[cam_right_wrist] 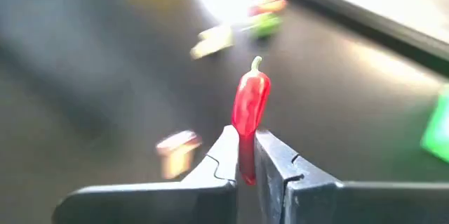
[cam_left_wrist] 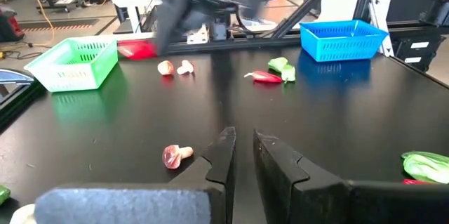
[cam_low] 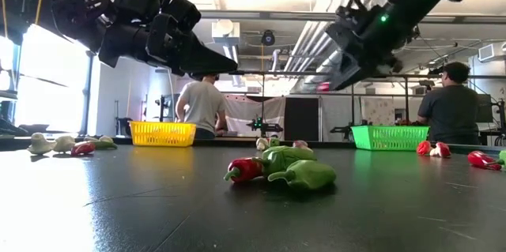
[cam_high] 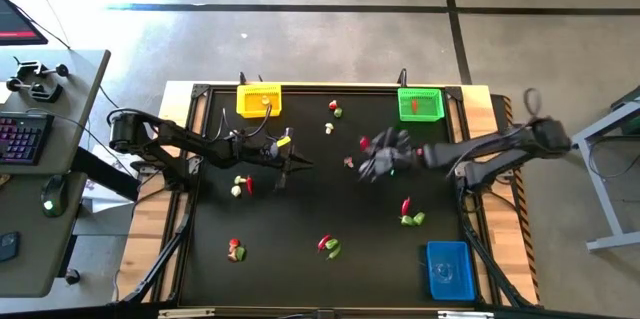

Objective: Sort produce into baskets
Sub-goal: Put the red chili pepper into the green bin, then put the red mushroom into the yellow bin

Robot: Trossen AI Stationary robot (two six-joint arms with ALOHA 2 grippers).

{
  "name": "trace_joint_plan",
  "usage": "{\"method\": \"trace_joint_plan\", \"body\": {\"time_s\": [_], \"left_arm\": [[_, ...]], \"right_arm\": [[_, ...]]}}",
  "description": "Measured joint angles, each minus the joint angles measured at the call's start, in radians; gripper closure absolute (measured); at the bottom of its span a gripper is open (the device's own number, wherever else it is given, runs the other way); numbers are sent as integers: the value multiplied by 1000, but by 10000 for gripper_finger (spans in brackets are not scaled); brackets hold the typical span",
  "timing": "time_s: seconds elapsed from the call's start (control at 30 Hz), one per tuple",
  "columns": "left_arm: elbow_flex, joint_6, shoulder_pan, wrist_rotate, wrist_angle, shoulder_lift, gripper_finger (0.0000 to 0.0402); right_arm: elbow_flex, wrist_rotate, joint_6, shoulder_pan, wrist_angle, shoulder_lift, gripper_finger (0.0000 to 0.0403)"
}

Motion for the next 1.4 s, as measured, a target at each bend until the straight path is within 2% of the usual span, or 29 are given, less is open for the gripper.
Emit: {"method": "trace_joint_plan", "body": {"time_s": [0.13, 0.27, 0.47, 0.67, 0.9, 1.03, 1.17, 1.4], "left_arm": [[0, 0, 0, 0, 3, 0, 367], [0, 6, 0, 0, 3, 0, 367], [0, 19, 1, 0, 1, 0, 367], [0, 19, 1, 0, 1, 0, 367], [0, 26, 1, 0, 0, 0, 367], [0, 26, 1, 0, 0, 0, 367], [0, 26, 3, 0, 0, 0, 367], [0, 24, 3, 0, 0, 0, 367]], "right_arm": [[0, 72, 3, -165, -94, -50, 394], [0, 71, -21, -350, -148, -35, 394], [0, -25, -118, -616, -131, 14, 395], [0, -131, -203, -808, -95, 103, 395], [0, -186, -233, -912, -19, 200, 395], [0, -188, -233, -938, -17, 232, 380], [0, -187, -226, -943, -12, 236, 349], [0, -190, -216, -935, -26, 228, 270]]}}
